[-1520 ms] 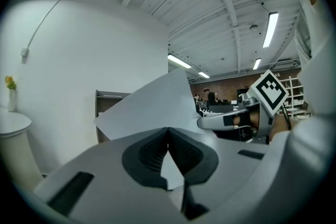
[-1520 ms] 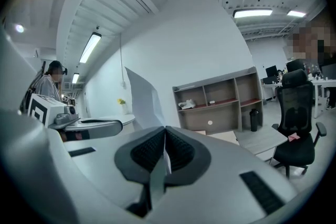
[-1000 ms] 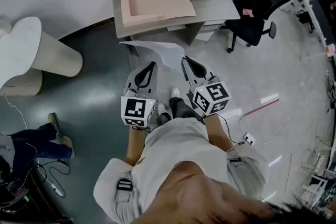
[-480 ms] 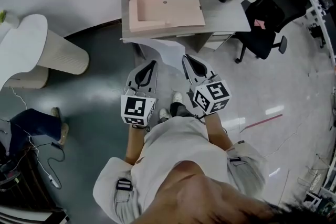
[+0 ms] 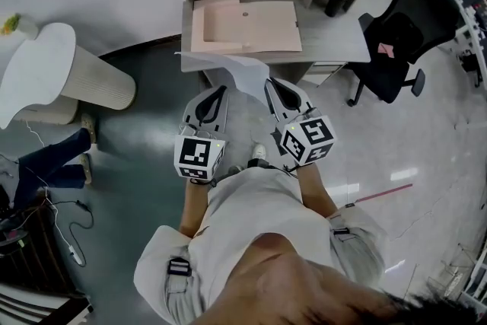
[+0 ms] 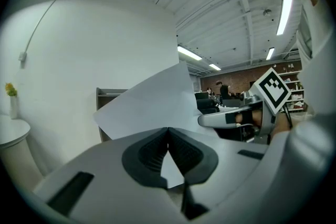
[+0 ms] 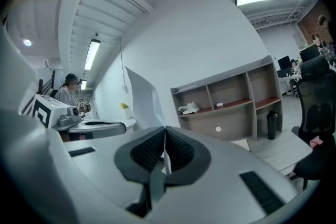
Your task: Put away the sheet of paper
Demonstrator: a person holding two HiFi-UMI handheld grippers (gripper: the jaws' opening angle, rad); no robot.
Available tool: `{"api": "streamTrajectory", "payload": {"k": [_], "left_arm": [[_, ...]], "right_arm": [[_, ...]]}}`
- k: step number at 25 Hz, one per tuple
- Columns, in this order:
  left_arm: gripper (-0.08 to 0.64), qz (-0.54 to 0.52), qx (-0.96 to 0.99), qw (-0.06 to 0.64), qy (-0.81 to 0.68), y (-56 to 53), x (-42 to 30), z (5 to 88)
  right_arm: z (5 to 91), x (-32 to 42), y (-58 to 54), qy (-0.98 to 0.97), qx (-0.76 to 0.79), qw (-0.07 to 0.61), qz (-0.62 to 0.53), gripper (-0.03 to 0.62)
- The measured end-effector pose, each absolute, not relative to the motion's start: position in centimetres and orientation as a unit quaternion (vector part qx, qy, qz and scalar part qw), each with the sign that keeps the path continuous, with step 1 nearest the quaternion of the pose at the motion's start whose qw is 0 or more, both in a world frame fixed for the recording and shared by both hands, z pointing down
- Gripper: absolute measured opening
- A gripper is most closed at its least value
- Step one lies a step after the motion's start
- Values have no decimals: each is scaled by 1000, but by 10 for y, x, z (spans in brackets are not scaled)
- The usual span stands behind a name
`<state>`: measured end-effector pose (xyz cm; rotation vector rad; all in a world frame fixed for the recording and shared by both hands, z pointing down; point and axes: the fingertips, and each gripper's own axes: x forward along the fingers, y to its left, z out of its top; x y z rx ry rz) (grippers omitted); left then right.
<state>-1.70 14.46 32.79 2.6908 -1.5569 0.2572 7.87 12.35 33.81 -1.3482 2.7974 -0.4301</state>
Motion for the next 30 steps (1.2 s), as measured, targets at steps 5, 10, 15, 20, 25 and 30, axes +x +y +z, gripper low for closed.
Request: {"api": "streamTrajectory", "payload": {"k": [5,10,15,20,25,30], "left_arm": [[20,87,860,13,-503,135,-5,329],[20,92,861,16,-500,125,2,334],[20,91,863,22,-497,110,2,339],[20,87,866,23,-491,91,-3,342],[20,79,871,22,-485,63,-9,340],[20,76,874,22,-480,38,-21,340]], "right_arm": [[339,88,114,896,-421,8,-141,18],[342,93,104,895,-421,9,-146,18],[349,91,91,894,-421,5,-152,19],[351,87,74,891,-429,0,-149,19],[348,79,48,888,-436,-5,-142,18],[348,69,25,885,-444,-9,-138,18]]}}
